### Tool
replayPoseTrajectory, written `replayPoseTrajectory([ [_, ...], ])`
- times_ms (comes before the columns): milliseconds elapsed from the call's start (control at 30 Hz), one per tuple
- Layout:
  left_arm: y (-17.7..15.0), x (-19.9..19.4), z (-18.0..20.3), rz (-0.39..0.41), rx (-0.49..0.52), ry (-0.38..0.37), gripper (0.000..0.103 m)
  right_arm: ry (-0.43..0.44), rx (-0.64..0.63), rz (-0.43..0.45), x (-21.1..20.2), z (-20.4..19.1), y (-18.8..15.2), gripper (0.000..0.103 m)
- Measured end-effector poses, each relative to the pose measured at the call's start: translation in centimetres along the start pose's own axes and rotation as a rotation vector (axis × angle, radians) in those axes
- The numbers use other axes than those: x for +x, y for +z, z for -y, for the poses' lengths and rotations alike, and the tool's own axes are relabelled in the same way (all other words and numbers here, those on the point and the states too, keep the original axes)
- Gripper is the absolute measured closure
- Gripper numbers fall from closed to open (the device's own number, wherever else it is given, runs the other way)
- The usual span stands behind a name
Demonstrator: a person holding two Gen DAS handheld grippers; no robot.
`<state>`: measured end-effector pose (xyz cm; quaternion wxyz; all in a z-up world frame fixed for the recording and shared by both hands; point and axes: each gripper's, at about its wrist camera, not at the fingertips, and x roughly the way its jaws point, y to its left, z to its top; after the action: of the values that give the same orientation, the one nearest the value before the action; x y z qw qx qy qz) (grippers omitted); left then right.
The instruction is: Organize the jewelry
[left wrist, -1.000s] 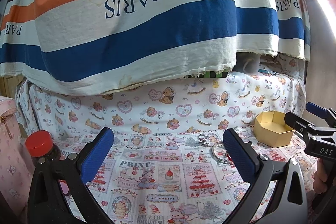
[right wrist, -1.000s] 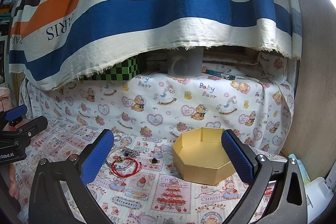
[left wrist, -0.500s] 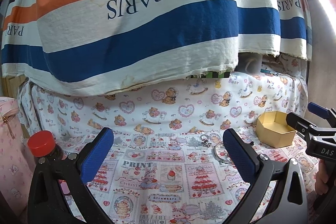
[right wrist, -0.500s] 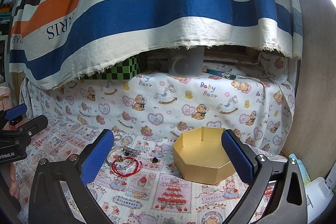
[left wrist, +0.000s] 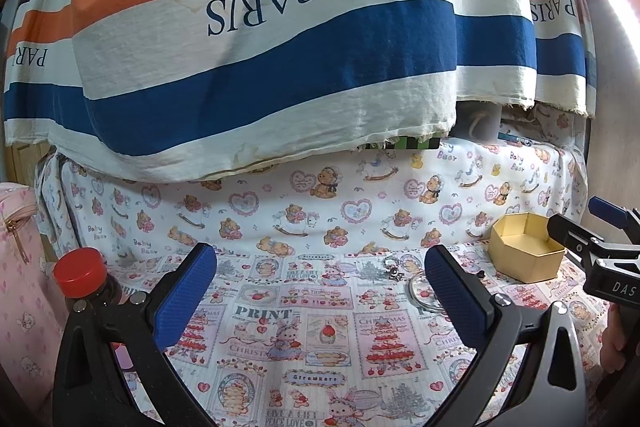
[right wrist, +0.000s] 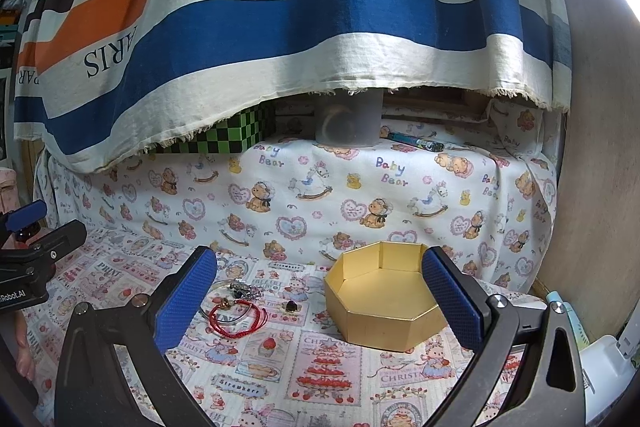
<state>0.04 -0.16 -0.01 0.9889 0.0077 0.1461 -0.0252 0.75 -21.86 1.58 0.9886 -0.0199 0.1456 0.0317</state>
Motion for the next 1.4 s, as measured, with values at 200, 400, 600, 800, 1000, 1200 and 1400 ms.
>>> replayPoseTrajectory([
  [200,-0.02,-0.03,-0.06,-0.001,-0.002,0.0,0.0,0.005,-0.008,0.001,0.05,-0.12,0.0,0.0],
  [400,-0.04,-0.04,-0.06,0.004,-0.001,-0.002,0.0,0.006,-0.009,0.002,0.02,-0.14,-0.02,0.0],
  [600,-0.08,-0.07,-0.15,0.004,-0.002,-0.01,0.0,0.007,-0.006,0.003,0.01,-0.12,-0.02,0.0],
  [800,-0.15,-0.03,0.15,0.008,0.01,-0.014,0.0,0.012,-0.01,-0.001,0.1,-0.23,-0.02,0.0],
  [1000,-0.16,0.01,-0.09,0.001,0.001,-0.019,0.0,0.009,-0.006,0.002,-0.05,-0.09,-0.12,0.0],
  [1200,-0.14,0.03,-0.13,0.002,0.001,-0.02,0.0,0.015,-0.005,0.002,-0.03,-0.08,-0.12,0.0],
  [1400,-0.09,0.12,-0.11,0.0,-0.001,-0.012,0.0,0.008,-0.004,0.008,-0.17,0.01,0.0,0.0],
])
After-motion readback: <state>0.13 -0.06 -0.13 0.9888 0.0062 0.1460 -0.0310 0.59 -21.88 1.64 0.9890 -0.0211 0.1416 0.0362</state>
